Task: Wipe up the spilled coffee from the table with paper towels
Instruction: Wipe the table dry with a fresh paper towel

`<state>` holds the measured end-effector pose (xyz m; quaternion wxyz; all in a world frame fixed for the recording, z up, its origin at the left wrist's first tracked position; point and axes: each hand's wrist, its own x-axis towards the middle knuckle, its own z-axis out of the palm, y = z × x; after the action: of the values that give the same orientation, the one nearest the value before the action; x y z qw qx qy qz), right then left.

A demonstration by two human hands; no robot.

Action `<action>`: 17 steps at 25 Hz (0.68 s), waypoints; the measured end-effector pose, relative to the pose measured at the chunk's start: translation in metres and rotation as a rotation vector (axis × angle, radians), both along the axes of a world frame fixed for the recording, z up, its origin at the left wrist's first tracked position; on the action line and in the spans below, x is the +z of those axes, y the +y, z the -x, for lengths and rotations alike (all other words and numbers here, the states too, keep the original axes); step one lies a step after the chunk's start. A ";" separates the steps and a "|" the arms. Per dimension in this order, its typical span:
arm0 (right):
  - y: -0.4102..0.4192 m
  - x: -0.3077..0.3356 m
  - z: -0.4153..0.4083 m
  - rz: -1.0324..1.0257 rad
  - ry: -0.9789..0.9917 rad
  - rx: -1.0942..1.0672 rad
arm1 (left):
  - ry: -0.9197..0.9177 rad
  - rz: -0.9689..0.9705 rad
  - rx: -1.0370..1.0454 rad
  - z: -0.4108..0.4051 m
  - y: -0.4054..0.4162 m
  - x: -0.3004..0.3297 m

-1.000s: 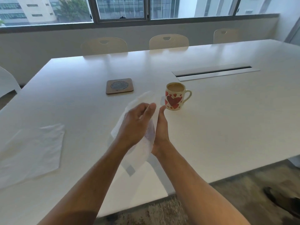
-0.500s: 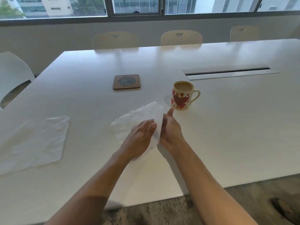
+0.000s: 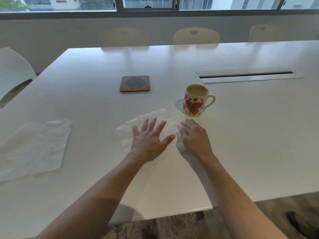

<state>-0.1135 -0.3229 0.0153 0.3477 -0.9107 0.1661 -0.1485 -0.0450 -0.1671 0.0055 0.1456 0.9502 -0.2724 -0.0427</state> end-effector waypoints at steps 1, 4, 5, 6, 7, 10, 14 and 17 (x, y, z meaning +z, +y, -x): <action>0.001 -0.003 0.001 0.040 0.010 0.004 | 0.016 -0.048 -0.021 0.000 -0.004 -0.002; 0.007 -0.011 0.002 0.142 0.024 0.005 | -0.005 -0.123 -0.051 -0.006 -0.009 -0.008; 0.006 -0.011 0.003 0.154 0.032 0.017 | -0.012 -0.129 -0.045 -0.010 -0.008 -0.008; 0.006 -0.009 0.003 0.152 0.044 0.034 | -0.015 -0.137 -0.035 -0.016 -0.007 -0.008; 0.005 -0.009 0.003 0.150 0.064 0.050 | -0.017 -0.147 -0.024 -0.023 -0.004 -0.008; -0.001 -0.016 -0.001 0.218 0.115 0.071 | 0.000 -0.173 0.010 -0.047 0.008 -0.006; 0.000 -0.022 -0.003 0.270 0.129 0.065 | 0.008 -0.184 0.074 -0.070 0.035 -0.005; 0.001 -0.022 -0.003 0.295 0.125 0.061 | 0.005 -0.193 0.110 -0.074 0.053 -0.004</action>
<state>-0.1110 -0.3214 -0.0066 0.2038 -0.9639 0.1361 -0.1039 0.0288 -0.1137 0.0016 0.0561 0.9731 -0.2142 -0.0631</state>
